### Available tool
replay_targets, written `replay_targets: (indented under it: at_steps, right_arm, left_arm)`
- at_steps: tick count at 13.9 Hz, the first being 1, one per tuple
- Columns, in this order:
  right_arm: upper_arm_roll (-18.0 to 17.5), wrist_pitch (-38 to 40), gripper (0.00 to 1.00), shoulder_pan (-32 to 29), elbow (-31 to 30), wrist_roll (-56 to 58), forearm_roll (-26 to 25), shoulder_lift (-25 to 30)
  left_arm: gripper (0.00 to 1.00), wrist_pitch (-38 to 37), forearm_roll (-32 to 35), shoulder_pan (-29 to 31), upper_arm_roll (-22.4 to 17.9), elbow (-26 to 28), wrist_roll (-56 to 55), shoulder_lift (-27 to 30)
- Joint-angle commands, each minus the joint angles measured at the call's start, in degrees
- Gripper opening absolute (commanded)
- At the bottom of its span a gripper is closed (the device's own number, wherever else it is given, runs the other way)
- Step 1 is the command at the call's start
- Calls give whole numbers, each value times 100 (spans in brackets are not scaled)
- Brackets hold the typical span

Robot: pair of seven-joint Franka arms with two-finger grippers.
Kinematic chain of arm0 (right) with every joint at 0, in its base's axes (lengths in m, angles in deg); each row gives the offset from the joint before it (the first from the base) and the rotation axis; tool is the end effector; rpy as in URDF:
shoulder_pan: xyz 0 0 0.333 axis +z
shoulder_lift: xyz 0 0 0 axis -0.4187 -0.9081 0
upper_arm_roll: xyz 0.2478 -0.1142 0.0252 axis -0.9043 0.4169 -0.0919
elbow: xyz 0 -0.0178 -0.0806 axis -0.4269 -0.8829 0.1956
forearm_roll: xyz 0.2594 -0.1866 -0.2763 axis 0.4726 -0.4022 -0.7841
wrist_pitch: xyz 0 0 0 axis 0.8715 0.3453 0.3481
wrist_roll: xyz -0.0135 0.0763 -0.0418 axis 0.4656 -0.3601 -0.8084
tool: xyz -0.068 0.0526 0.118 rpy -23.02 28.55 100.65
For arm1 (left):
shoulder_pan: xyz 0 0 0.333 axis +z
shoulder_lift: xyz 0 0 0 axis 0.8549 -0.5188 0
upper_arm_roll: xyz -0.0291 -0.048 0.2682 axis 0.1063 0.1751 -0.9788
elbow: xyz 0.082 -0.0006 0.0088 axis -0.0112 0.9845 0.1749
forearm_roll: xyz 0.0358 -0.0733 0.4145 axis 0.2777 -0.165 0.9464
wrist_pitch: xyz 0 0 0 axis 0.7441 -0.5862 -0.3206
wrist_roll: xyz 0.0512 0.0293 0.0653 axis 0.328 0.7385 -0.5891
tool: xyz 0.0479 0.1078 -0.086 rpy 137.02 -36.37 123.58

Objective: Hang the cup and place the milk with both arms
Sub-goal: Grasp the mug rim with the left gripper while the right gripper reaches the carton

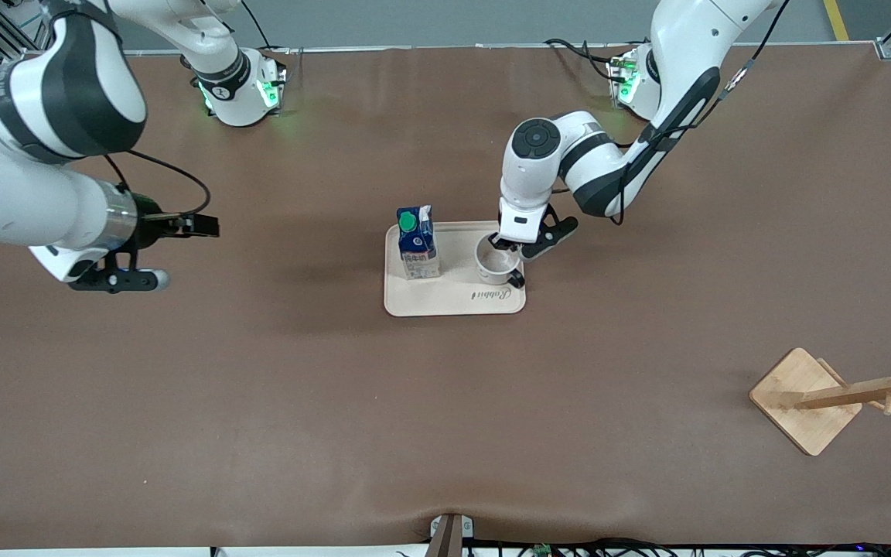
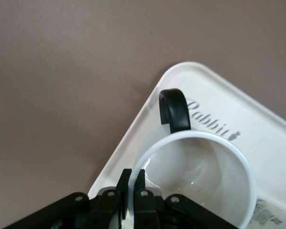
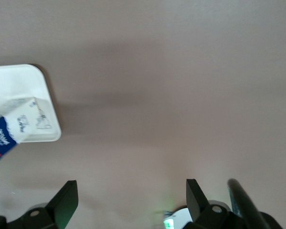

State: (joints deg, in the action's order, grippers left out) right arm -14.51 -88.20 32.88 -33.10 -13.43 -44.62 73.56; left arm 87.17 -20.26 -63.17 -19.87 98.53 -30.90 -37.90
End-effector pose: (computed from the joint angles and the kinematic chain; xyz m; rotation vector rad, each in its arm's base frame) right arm 0.5818 0.1363 0.4112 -3.0212 0.0847 0.4993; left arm 0.4201 -0.4103 0.1454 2.9796 0.9043 0.0987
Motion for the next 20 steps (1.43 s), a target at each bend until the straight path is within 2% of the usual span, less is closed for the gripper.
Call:
replay_targets:
  at_steps: [1, 3, 6, 8, 10, 12, 15, 17, 20]
  right_arm:
    - [28, -301, 100, 364, 77, -490, 153, 45]
    - [28, -470, 100, 496, 191, -499, 362, 10]
    - [37, -742, 100, 698, 200, -787, 1171, -104]
    - [37, -883, 100, 1013, 200, -1140, 1208, -209]
    - [54, -971, 100, 1068, 148, -1203, 1112, -332]
    - [72, -884, 100, 989, 130, -1246, 963, -500]
    - [37, -927, 100, 1190, 156, -1509, 1058, -552]
    - [45, -1443, 100, 1515, 139, -1607, 1382, -772]
    - [54, -2077, 100, 2007, 156, -1624, 1410, -1141]
  left_arm:
    - [0, -16, 189, 11, 25, -201, -50, 85]
    - [0, -51, 198, 46, 34, -333, 37, 409]
    - [0, -532, 180, 151, 43, -762, 562, 710]
    - [0, -1190, 136, 344, 43, -1184, 1212, 710]
    - [0, -1552, 110, 529, 51, -1379, 1776, 797]
    - [0, -1650, 83, 774, 60, -1397, 2180, 946]
    - [0, -1756, -39, 1047, 60, -1415, 2787, 1123]
    - [0, -1826, -346, 1258, 60, -1528, 3331, 1184]
    - [0, -2588, -549, 1505, 51, -1949, 4665, 1193]
